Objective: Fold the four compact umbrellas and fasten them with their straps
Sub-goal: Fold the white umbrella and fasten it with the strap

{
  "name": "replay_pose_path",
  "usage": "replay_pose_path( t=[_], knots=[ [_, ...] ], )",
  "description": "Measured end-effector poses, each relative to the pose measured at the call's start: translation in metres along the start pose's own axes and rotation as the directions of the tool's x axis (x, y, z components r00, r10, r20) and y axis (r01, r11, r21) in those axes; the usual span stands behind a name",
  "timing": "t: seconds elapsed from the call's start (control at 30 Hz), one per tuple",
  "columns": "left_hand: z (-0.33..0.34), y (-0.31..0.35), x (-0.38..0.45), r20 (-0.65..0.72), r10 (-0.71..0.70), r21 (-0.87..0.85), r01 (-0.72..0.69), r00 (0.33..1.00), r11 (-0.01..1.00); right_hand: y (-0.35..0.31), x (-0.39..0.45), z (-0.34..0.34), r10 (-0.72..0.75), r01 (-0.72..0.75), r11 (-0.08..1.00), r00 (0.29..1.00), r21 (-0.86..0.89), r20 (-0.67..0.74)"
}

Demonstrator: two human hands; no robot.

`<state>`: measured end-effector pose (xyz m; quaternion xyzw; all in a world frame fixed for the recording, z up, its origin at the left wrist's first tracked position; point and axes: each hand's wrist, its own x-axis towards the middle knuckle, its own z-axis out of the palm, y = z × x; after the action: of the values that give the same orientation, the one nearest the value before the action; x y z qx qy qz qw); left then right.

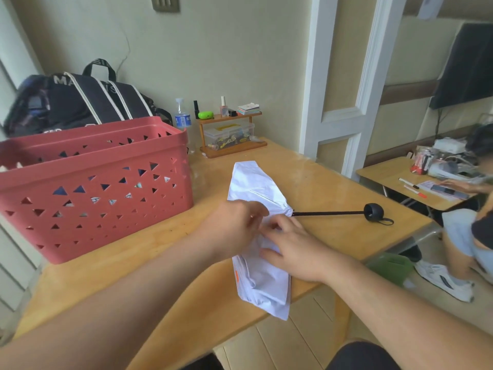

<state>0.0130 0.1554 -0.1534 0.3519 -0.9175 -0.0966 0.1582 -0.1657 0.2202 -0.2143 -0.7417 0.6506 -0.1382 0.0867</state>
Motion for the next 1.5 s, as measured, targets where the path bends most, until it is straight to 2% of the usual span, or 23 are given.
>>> replay_pose_path(
  t=[0.1,0.17,0.27,0.33,0.37,0.4,0.43,0.47,0.5,0.53,0.7,0.8,0.83,0.9,0.93,0.97,1.0,1.03,1.13,1.2,1.27,1.37,1.5],
  knots=[
    [0.04,-0.023,0.003,0.098,0.101,0.15,-0.115,0.99,0.982,-0.006,-0.014,-0.003,0.042,-0.018,0.99,0.986,-0.142,0.164],
    [0.048,-0.027,-0.004,0.214,0.048,0.221,-0.096,0.976,0.97,-0.01,-0.031,-0.005,0.089,-0.04,0.982,0.96,-0.185,0.266],
    [0.046,-0.024,-0.015,0.382,0.008,0.264,-0.117,0.924,0.957,-0.011,-0.048,-0.012,0.084,-0.025,0.983,0.941,-0.18,0.327],
    [0.043,-0.022,-0.016,0.443,-0.016,0.275,-0.119,0.896,0.954,-0.004,-0.048,-0.023,0.066,-0.033,0.994,0.939,-0.101,0.337],
    [0.041,-0.021,-0.016,0.464,-0.03,0.28,-0.114,0.885,0.953,-0.001,-0.043,-0.028,0.065,-0.062,0.998,0.957,-0.019,0.281],
    [0.041,-0.02,-0.016,0.476,-0.033,0.286,-0.119,0.879,0.951,0.003,-0.038,-0.032,0.082,-0.094,0.993,0.985,0.075,0.151],
    [0.042,-0.019,-0.016,0.479,-0.028,0.287,-0.126,0.877,0.949,0.007,-0.031,-0.032,0.099,-0.09,0.985,0.994,0.15,-0.05],
    [0.043,-0.02,-0.016,0.475,-0.022,0.288,-0.132,0.88,0.948,0.009,-0.023,-0.03,0.099,-0.057,0.984,0.963,0.172,-0.25],
    [0.044,-0.022,-0.016,0.466,-0.013,0.283,-0.135,0.885,0.949,0.009,-0.017,-0.027,0.077,-0.017,0.987,0.926,0.162,-0.371],
    [0.046,-0.023,-0.016,0.452,-0.007,0.277,-0.133,0.892,0.952,0.008,-0.013,-0.023,0.052,0.01,0.989,0.915,0.151,-0.401],
    [0.049,-0.031,-0.028,0.399,0.061,0.172,-0.14,0.915,0.975,0.013,-0.012,-0.005,0.045,-0.042,0.997,0.998,0.069,-0.053],
    [0.027,-0.043,-0.034,0.501,0.113,0.074,-0.172,0.858,0.982,0.007,-0.022,-0.007,0.029,-0.021,0.997,0.994,-0.079,0.103],
    [0.013,-0.047,-0.03,0.523,0.109,0.015,-0.137,0.845,0.99,0.005,-0.025,-0.008,0.027,-0.009,0.992,0.989,-0.123,0.145],
    [-0.015,-0.051,-0.015,0.429,0.037,-0.173,0.043,0.903,0.984,0.003,-0.027,-0.009,0.037,-0.004,0.986,0.979,-0.164,0.198],
    [-0.023,-0.054,-0.001,0.302,-0.041,-0.301,0.136,0.953,0.944,0.003,-0.027,-0.009,0.039,-0.004,0.986,0.979,-0.169,0.201],
    [-0.027,-0.058,0.016,0.157,-0.164,-0.395,0.214,0.974,0.893,0.003,-0.027,-0.009,0.039,-0.005,0.986,0.98,-0.169,0.197],
    [-0.027,-0.063,0.034,0.043,-0.289,-0.434,0.278,0.956,0.857,0.003,-0.026,-0.008,0.035,-0.003,0.986,0.98,-0.166,0.195],
    [-0.024,-0.067,0.052,-0.012,-0.392,-0.457,0.344,0.92,0.82,0.004,-0.026,-0.008,0.032,0.001,0.987,0.979,-0.162,0.199],
    [-0.009,-0.075,0.091,0.085,-0.536,-0.555,0.486,0.84,0.675,0.005,-0.027,-0.007,0.038,-0.005,0.988,0.978,-0.157,0.206],
    [-0.002,-0.071,0.105,0.114,-0.579,-0.622,0.512,0.807,0.592,0.004,-0.028,-0.008,0.036,-0.006,0.989,0.979,-0.149,0.198],
    [0.003,-0.067,0.114,0.069,-0.609,-0.665,0.492,0.79,0.562,0.004,-0.028,-0.008,0.035,-0.008,0.99,0.981,-0.14,0.191],
    [0.007,-0.06,0.121,-0.06,-0.647,-0.664,0.453,0.761,0.595,0.004,-0.027,-0.007,0.035,-0.011,0.992,0.981,-0.127,0.192],
    [-0.001,-0.048,0.119,-0.22,-0.596,-0.644,0.344,0.772,0.683,0.005,-0.026,-0.007,0.033,-0.009,0.992,0.981,-0.125,0.193]
  ],
)
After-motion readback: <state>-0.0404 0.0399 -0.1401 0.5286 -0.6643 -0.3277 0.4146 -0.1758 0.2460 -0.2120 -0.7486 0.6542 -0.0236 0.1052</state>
